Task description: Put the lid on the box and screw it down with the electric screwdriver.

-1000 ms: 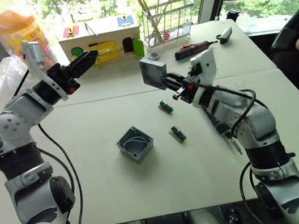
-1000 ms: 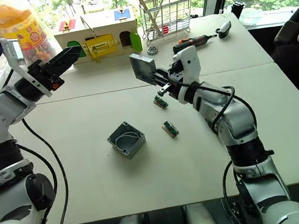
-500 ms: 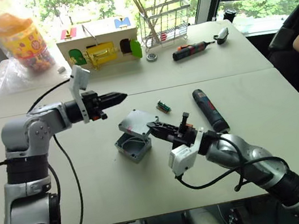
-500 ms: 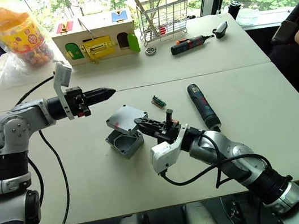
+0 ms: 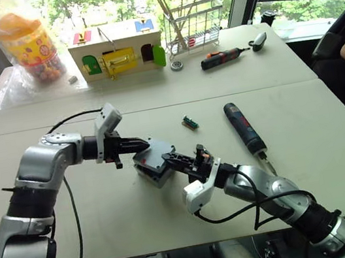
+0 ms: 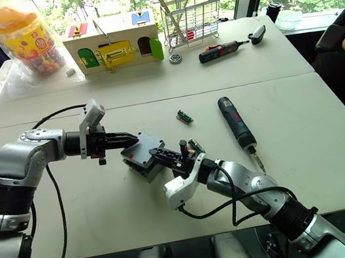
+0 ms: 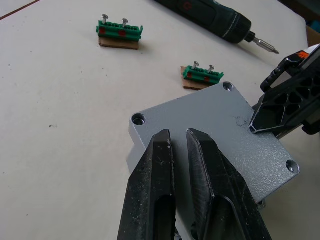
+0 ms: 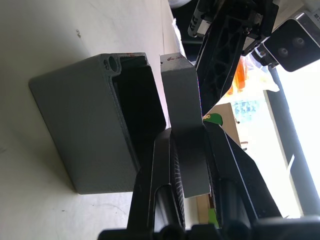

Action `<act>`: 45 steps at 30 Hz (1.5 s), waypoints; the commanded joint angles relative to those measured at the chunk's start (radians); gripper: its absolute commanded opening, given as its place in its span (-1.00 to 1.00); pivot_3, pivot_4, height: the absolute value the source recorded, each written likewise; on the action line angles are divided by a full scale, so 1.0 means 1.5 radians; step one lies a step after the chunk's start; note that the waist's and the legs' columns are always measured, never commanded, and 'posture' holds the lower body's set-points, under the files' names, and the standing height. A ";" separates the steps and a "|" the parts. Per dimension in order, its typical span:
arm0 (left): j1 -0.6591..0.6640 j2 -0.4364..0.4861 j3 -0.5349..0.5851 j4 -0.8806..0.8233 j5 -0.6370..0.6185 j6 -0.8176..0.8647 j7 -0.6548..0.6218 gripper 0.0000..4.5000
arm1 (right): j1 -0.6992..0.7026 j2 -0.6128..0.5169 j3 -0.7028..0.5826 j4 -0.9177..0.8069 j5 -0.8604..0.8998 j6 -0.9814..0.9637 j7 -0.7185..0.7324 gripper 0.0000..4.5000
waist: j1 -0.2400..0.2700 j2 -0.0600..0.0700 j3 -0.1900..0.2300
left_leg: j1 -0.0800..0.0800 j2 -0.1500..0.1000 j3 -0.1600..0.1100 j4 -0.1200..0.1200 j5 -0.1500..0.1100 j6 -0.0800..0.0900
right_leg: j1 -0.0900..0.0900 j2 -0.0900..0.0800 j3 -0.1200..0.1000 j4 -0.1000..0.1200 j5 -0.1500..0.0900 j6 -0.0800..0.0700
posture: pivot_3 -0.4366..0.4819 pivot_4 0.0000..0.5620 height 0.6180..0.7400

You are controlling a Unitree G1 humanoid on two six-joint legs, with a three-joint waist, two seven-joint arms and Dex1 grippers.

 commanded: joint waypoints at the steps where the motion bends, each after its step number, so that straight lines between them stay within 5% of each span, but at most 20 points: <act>1: 0.007 0.001 -0.005 0.001 0.024 -0.031 -0.016 -0.79 | 0.002 0.009 -0.004 -0.015 -0.010 0.000 -0.003 -0.95 | 0.000 0.000 0.000 | 0.000 0.000 0.000 0.000 0.000 0.000 | 0.000 0.000 0.000 0.000 0.000 0.000 | -0.05 -0.47 0.94; 23: 0.013 -0.029 -0.073 0.040 0.139 -0.131 -0.070 -0.79 | 0.034 0.022 0.005 -0.026 -0.049 0.027 0.022 -0.95 | 0.002 0.000 -0.001 | 0.002 0.000 -0.001 0.000 -0.001 0.003 | 0.003 0.000 0.000 0.000 0.000 0.000 | -0.05 -0.47 0.94; 30: 0.043 -0.033 -0.107 0.051 0.190 -0.183 -0.075 -0.80 | 0.043 0.012 -0.007 -0.040 -0.045 0.022 0.026 0.52 | 0.002 0.000 -0.004 | 0.015 0.000 0.000 -0.004 -0.003 0.006 | 0.015 0.000 0.000 -0.003 -0.002 0.000 | -0.05 -0.47 0.94; 33: 0.054 -0.038 -0.115 0.057 0.210 -0.202 -0.072 -0.80 | 0.056 -0.005 -0.022 -0.067 -0.040 0.014 0.027 0.97 | 0.003 0.000 -0.005 | 0.021 -0.001 0.000 -0.005 -0.004 0.007 | 0.021 0.000 0.000 -0.003 -0.004 0.000 | -0.05 -0.47 0.94; 45: 0.087 -0.047 -0.117 0.050 0.236 -0.240 -0.074 -0.80 | 0.104 -0.050 -0.068 -0.128 -0.014 -0.018 0.016 0.97 | 0.004 0.000 -0.010 | 0.025 -0.002 -0.001 -0.005 -0.006 0.010 | 0.026 -0.001 0.000 -0.003 -0.006 0.000 | -0.05 -0.47 0.94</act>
